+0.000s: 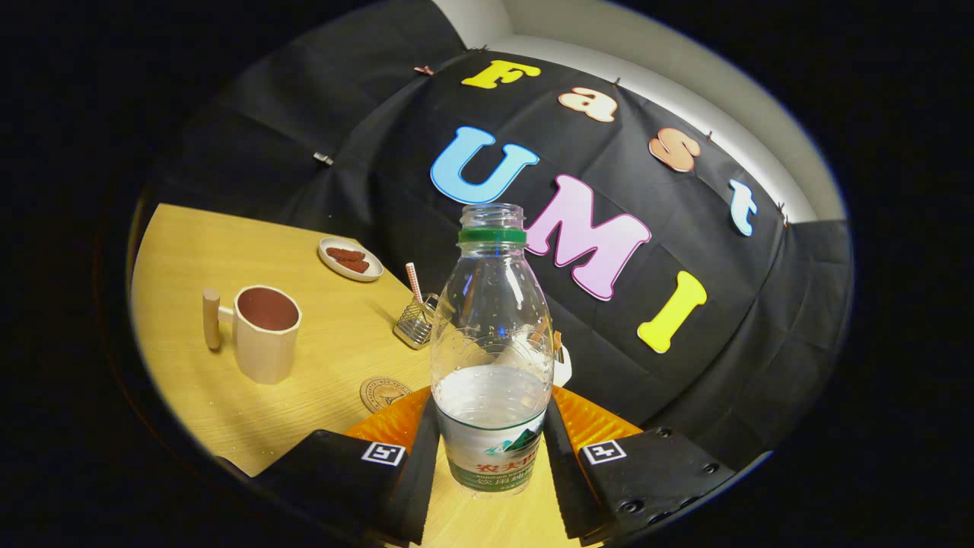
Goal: Take the bottle from table, then pour the juice into the cup, finally place the bottle on the coaster
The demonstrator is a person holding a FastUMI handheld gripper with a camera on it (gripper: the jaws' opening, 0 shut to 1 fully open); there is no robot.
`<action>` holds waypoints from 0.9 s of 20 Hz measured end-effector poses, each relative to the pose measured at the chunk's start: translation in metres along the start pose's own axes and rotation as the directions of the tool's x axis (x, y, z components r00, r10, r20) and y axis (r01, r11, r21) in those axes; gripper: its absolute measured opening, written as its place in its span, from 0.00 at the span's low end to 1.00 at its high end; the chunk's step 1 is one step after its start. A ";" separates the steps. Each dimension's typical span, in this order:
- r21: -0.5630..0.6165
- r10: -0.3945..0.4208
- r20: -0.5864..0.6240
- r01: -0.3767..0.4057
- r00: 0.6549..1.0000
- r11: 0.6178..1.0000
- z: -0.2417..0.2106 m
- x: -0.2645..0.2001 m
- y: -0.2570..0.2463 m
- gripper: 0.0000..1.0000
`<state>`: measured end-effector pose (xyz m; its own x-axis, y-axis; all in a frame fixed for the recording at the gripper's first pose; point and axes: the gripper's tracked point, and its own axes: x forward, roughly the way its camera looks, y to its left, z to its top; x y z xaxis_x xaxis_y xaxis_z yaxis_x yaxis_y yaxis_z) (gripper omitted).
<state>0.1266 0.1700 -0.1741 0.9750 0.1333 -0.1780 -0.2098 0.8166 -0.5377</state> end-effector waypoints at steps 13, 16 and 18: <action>-0.413 0.019 -0.091 -0.056 0.996 0.909 0.012 0.015 0.072 0.67; -0.512 0.015 -0.102 -0.065 0.995 0.857 0.013 0.019 0.079 0.67; -0.550 0.020 -0.109 -0.078 0.994 0.831 0.013 0.022 0.085 0.67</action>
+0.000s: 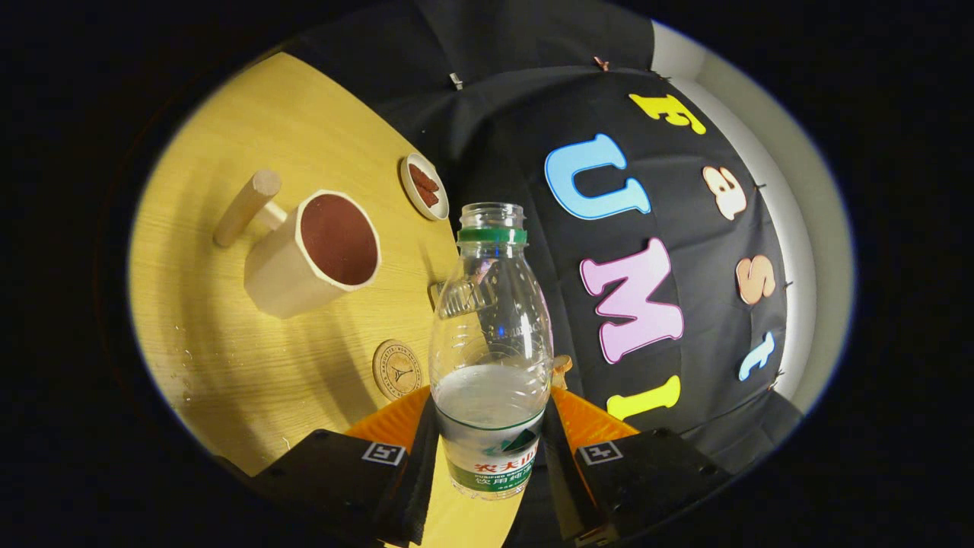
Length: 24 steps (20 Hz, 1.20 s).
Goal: Take the bottle from table, then pour the juice into the cup, finally place the bottle on the coaster
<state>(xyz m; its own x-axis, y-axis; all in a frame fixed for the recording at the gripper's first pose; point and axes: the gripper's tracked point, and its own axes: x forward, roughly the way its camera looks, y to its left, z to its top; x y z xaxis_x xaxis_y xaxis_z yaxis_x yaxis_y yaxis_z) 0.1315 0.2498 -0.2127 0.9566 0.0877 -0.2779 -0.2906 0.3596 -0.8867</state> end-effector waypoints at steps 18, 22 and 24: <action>-0.325 0.043 -0.088 -0.070 0.995 0.943 -0.005 0.012 0.012 0.67; -0.359 0.053 -0.088 -0.082 0.995 0.930 -0.004 0.014 0.013 0.67; -0.372 0.052 -0.090 -0.082 0.995 0.925 -0.004 0.016 0.013 0.67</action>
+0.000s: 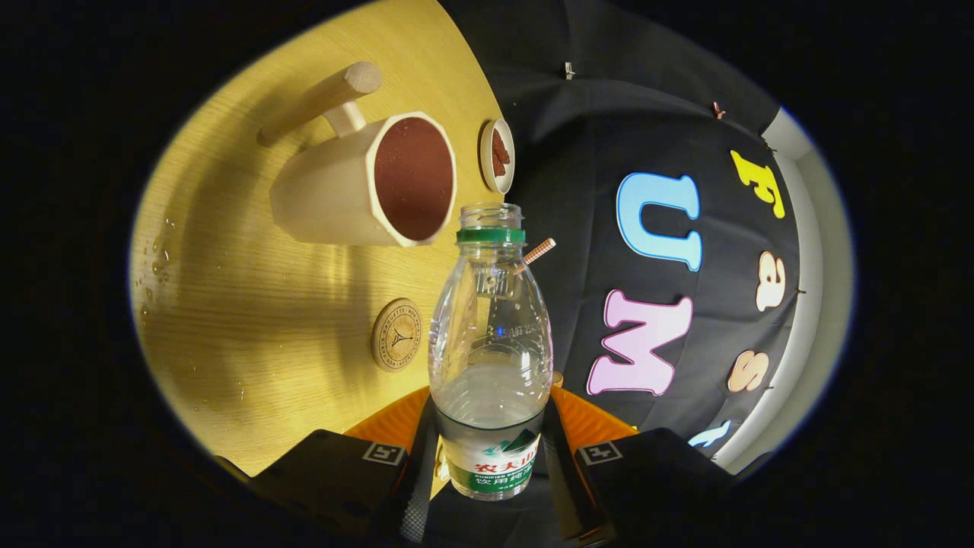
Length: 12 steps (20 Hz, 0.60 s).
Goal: Take the bottle from table, then pour the juice into the cup, finally place the bottle on the coaster
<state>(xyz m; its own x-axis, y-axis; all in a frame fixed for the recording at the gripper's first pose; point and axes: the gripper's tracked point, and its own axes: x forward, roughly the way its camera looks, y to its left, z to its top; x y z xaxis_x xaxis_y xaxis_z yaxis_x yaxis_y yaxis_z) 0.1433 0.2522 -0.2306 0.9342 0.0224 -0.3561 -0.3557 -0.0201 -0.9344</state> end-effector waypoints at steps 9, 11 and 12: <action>-0.086 -0.007 0.010 0.008 1.000 0.996 0.003 -0.002 -0.004 0.67; -0.102 -0.007 0.013 0.008 1.000 0.995 0.003 -0.003 -0.006 0.67; -0.109 -0.007 0.014 0.008 1.000 0.994 0.003 -0.004 -0.006 0.67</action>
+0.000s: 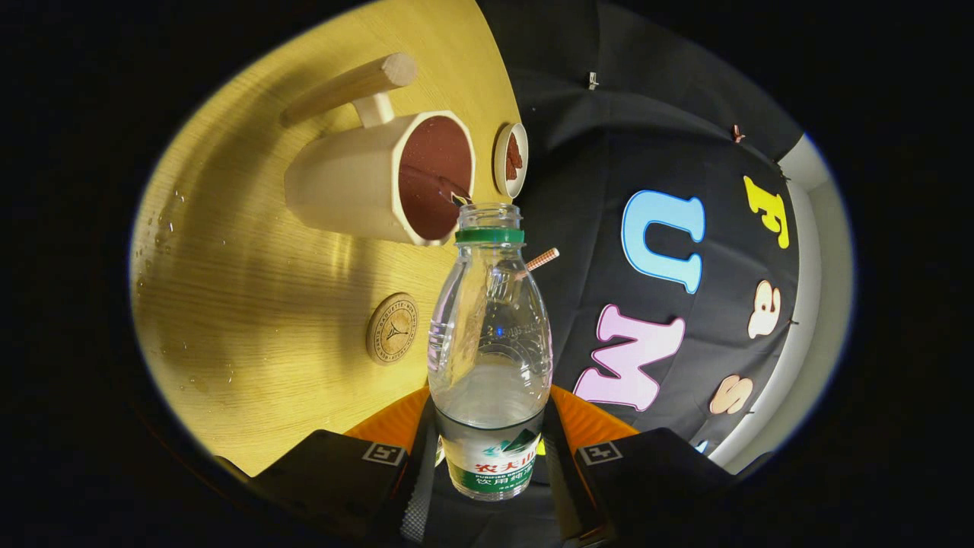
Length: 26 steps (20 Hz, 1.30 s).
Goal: Take the bottle from table, then pour the juice into the cup, finally place the bottle on the coaster
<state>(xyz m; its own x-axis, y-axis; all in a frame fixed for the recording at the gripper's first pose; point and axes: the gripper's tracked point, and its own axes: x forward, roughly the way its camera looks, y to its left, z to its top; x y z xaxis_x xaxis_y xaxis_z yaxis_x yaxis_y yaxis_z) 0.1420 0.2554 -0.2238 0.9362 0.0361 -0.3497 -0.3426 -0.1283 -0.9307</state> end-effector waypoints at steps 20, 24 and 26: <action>-0.112 -0.056 -0.017 0.054 0.998 0.992 -0.005 -0.004 -0.023 0.67; -0.141 -0.073 -0.011 0.071 0.997 0.987 -0.003 -0.004 -0.028 0.67; -0.152 -0.079 -0.008 0.077 0.997 0.985 -0.003 -0.004 -0.031 0.67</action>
<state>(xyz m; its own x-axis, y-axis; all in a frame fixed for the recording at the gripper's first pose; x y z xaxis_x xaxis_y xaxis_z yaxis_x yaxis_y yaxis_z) 0.1490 0.2562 -0.1929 0.9611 0.0383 -0.2737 -0.2532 -0.2746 -0.9276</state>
